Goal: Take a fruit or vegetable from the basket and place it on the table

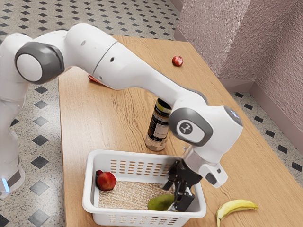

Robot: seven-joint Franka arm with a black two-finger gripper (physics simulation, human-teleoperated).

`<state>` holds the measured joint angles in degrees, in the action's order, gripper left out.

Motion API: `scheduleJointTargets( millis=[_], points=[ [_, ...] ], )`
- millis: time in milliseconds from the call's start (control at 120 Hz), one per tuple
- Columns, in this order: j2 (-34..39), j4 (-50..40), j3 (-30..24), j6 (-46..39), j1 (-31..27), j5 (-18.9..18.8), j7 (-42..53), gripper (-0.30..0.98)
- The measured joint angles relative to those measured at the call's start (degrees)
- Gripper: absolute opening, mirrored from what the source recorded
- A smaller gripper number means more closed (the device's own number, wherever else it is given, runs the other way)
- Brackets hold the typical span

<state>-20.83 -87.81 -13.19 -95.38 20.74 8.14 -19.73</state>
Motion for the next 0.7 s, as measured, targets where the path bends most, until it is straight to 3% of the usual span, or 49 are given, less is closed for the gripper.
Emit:
scheduleJointTargets(
  millis=[700],
  points=[
    [-2.3, -0.16, -0.14, -0.7, -0.02, -0.1, 1.31, 0.69]
  ],
)
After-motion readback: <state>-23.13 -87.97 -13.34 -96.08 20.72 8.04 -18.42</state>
